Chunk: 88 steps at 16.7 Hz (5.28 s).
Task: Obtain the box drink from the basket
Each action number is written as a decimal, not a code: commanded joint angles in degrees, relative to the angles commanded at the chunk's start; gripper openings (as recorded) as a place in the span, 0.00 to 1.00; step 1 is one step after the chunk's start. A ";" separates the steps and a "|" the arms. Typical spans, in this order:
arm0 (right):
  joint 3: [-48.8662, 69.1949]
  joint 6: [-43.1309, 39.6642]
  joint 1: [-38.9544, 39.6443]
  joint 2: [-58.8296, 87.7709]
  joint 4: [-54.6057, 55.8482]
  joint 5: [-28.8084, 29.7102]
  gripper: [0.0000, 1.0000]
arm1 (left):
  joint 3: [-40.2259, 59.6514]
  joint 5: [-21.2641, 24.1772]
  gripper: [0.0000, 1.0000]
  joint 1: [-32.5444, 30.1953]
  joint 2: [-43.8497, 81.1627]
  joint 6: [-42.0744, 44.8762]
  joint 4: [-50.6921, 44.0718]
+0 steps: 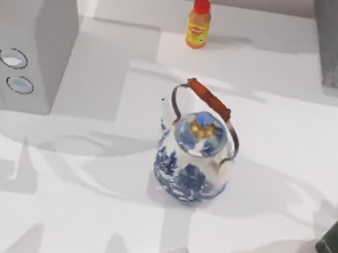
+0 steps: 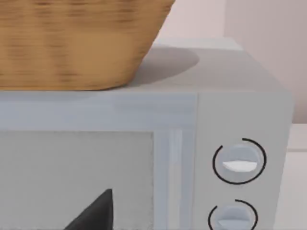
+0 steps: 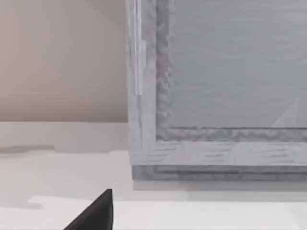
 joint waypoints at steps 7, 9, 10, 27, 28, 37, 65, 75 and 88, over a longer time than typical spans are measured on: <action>0.00 0.00 0.00 0.00 0.00 0.00 1.00 | 6.74 3.87 1.00 3.28 9.18 0.15 3.51; 0.00 0.00 0.00 0.00 0.00 0.00 1.00 | 11.71 6.56 1.00 5.83 16.95 0.28 6.12; 0.00 0.00 0.00 0.00 0.00 0.00 1.00 | 14.50 8.03 1.00 7.27 21.68 0.35 7.58; 0.00 0.00 0.00 0.00 0.00 0.00 1.00 | 50.15 26.79 1.00 25.19 77.91 1.15 26.67; 0.00 0.00 0.00 0.00 0.00 0.00 1.00 | 50.15 26.79 1.00 25.19 77.91 1.15 26.67; 0.00 0.00 0.00 0.00 0.00 0.00 1.00 | 54.56 24.92 1.00 23.24 82.95 1.12 27.32; 0.00 0.00 0.00 0.00 0.00 0.00 1.00 | 59.00 22.99 0.00 21.22 88.24 1.10 28.24; 0.00 0.00 0.00 0.00 0.00 0.00 1.00 | 67.59 19.81 0.00 20.75 86.75 0.78 27.55; 0.00 0.00 0.00 0.00 0.00 0.00 1.00 | 95.16 20.98 0.00 20.86 88.56 0.62 -2.65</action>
